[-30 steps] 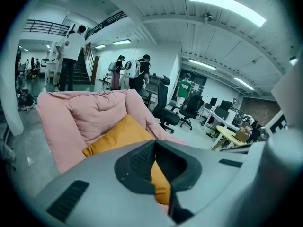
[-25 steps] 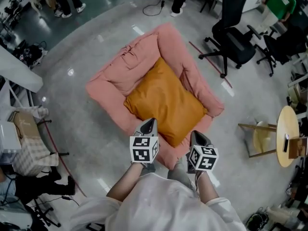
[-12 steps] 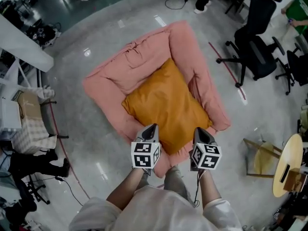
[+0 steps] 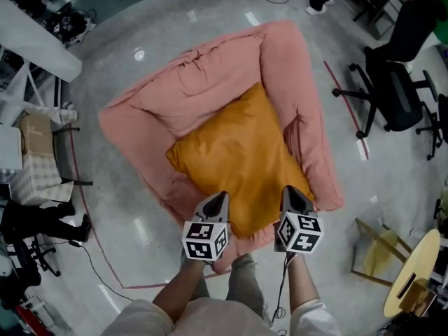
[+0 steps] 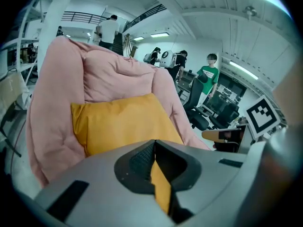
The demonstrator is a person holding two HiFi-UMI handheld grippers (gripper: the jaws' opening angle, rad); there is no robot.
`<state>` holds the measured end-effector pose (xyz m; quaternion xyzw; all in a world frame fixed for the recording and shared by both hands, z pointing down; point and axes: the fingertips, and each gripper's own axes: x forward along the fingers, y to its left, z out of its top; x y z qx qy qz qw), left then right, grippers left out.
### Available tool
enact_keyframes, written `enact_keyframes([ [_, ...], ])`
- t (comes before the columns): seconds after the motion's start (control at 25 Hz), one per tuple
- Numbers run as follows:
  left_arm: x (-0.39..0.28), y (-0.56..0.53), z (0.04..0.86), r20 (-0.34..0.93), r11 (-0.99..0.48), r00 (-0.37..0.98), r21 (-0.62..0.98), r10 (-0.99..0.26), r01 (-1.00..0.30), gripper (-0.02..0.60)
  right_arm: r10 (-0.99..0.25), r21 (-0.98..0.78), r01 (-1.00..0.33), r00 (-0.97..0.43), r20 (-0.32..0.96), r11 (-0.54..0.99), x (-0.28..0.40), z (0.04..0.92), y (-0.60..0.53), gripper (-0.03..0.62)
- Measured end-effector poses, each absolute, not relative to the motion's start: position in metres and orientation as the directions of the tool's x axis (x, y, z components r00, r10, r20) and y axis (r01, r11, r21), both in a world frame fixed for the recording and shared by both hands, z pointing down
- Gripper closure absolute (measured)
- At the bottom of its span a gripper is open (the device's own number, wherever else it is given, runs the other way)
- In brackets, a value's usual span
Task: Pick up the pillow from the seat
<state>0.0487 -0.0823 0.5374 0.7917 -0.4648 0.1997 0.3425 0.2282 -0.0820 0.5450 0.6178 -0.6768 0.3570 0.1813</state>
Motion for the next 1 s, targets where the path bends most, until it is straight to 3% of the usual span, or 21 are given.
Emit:
enact_keyframes([
  [0.36,0.047,-0.092,0.594,0.672,-0.217,0.421,0.369,-0.609,-0.904,0.565,-0.67,-0.275,-0.96,-0.233,0.704,0.045,0.234,0.598,-0.115,0.56],
  [0.44,0.047,-0.092,0.601,0.677,-0.198,0.42,0.383,-0.605,-0.902,0.475,-0.658,-0.273,-0.96,-0.244,0.712,0.061,0.233,0.608,-0.12,0.556],
  [1.0,0.039,-0.076,0.638,0.724,-0.053,0.312,0.357,-0.616,-0.932,0.346,-0.599,-0.252,-0.953,-0.303,0.741,0.171,0.223,0.645,-0.145,0.418],
])
